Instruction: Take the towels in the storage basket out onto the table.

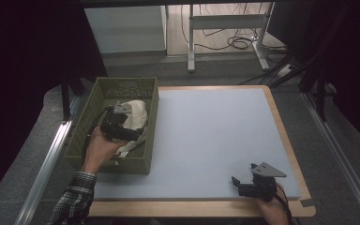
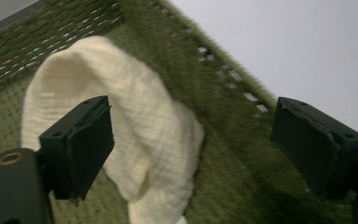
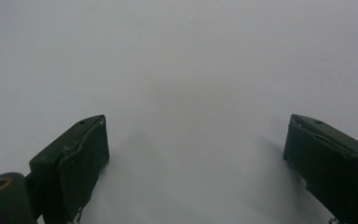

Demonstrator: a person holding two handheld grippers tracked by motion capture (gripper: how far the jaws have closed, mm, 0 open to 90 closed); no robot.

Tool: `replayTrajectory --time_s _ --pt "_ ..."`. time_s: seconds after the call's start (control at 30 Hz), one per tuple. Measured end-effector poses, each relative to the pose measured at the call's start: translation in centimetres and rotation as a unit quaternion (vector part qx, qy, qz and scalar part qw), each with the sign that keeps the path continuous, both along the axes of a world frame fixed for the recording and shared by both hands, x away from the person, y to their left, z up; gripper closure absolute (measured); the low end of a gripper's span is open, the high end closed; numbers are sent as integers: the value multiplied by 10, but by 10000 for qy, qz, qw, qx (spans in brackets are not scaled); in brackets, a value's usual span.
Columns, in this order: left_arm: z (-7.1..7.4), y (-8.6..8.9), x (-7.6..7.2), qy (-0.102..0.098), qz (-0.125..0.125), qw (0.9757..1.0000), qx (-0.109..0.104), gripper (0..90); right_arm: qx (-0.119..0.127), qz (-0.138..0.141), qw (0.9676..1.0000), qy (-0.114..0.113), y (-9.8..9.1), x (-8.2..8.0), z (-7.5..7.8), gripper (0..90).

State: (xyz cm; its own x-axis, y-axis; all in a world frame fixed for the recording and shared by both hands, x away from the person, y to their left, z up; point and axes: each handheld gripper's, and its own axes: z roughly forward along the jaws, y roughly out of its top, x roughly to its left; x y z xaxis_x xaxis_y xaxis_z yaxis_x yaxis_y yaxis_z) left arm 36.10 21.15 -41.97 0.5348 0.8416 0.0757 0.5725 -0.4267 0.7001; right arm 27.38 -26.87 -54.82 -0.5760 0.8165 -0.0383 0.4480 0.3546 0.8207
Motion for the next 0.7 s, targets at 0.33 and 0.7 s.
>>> replayTrajectory --time_s 0.33,0.7 --pt "-3 34 20 125 531 9985 97 274 3 1 10000 1 0 0 0 68" --pt "-15 44 52 513 635 9967 -9 223 1 3 10000 -1 0 0 0 68"
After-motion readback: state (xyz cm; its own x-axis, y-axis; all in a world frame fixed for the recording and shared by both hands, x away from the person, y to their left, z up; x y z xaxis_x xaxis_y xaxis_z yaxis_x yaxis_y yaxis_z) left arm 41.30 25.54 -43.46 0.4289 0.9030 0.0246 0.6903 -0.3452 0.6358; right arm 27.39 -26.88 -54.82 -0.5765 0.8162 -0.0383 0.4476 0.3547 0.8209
